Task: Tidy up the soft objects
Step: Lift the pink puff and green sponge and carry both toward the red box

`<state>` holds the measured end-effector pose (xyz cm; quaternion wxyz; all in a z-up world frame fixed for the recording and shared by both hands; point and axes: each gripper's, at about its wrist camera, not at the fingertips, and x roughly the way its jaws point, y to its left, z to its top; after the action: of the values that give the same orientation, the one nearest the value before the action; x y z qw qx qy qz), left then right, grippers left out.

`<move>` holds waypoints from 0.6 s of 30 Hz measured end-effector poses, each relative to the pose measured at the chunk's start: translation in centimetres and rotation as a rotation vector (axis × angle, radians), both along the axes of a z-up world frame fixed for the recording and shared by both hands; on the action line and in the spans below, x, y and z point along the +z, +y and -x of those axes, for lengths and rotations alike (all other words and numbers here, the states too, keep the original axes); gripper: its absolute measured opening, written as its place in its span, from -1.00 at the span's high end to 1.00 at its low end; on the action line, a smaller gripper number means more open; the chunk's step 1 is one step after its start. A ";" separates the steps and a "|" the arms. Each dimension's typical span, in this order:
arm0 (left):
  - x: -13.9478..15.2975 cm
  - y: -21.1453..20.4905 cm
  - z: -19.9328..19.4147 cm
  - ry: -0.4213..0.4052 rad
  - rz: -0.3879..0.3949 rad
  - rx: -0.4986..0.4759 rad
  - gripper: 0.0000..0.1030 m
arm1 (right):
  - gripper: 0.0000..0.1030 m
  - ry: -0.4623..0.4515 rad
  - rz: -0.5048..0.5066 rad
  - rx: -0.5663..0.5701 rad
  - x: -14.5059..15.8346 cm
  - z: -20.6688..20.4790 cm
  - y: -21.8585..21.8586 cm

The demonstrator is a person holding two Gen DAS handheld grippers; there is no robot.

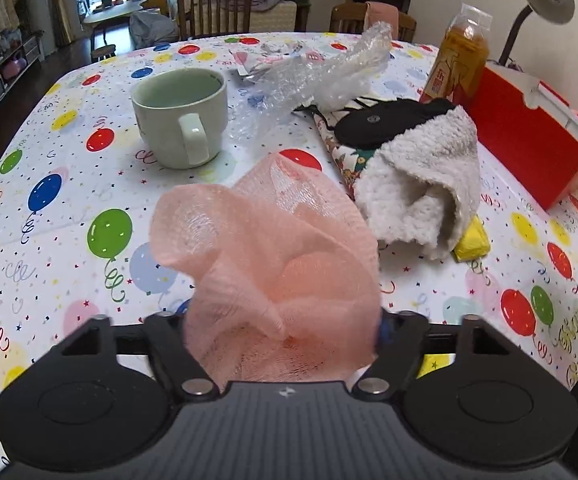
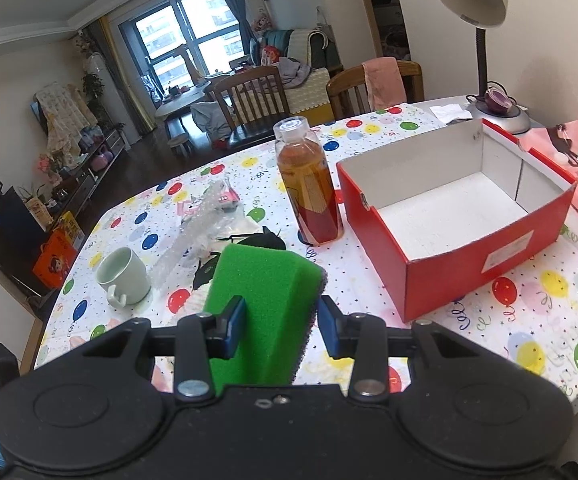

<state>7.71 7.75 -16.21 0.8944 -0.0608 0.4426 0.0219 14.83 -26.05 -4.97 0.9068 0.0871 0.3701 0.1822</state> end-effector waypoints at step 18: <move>6.4 0.7 -1.3 -0.095 0.128 0.166 0.47 | 0.26 0.004 -0.045 0.006 0.8 -4.7 -4.4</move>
<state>9.02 8.48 -9.84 0.9038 -0.1550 0.3935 0.0648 19.52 -30.49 -4.19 0.9032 0.1069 0.3680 0.1932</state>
